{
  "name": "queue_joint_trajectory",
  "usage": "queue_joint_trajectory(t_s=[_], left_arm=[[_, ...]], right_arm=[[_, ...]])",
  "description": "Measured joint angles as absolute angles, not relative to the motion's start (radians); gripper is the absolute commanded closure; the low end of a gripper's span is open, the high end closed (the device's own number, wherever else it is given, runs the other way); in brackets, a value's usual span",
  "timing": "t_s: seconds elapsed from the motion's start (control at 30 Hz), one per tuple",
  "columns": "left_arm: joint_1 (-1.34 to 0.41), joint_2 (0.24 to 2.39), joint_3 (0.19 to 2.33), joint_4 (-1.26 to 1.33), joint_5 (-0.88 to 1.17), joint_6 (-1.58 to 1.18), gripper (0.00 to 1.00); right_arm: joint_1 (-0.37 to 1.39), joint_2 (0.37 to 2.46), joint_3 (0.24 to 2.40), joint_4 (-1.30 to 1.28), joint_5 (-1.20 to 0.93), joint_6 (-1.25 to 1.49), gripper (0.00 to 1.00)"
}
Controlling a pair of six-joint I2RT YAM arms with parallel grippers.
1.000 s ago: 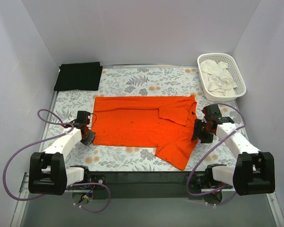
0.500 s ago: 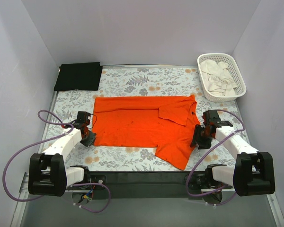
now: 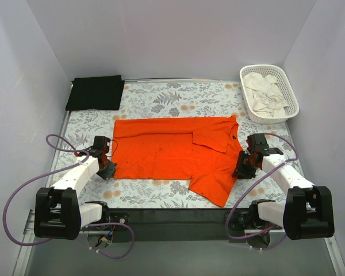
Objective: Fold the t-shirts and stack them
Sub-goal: Fold the tshirt
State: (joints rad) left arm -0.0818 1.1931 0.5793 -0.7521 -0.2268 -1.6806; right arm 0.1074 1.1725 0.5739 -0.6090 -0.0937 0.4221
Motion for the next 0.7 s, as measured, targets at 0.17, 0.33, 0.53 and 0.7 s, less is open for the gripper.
queue_joint_trajectory(t_s=[0.17,0.33,0.53,0.7], left_arm=[[-0.082,1.193,0.58,-0.752,-0.227,-1.681,1.0],[-0.082,1.193,0.584,-0.756,-0.228,-1.681,1.0],[-0.082,1.193,0.585,-0.756,-0.228,-1.681,1.0],[-0.082,1.193,0.585,-0.757,-0.228,-1.681,1.0]], right_arm=[[0.093,1.172,0.57,-0.606,-0.093,0.423,0.68],[0.078,1.167,0.572,-0.604,-0.094,0.427,0.57],[0.078,1.167,0.604,-0.601,-0.093,0.445,0.58],[0.078,1.171,0.606,-0.6,-0.093,0.453,0.58]])
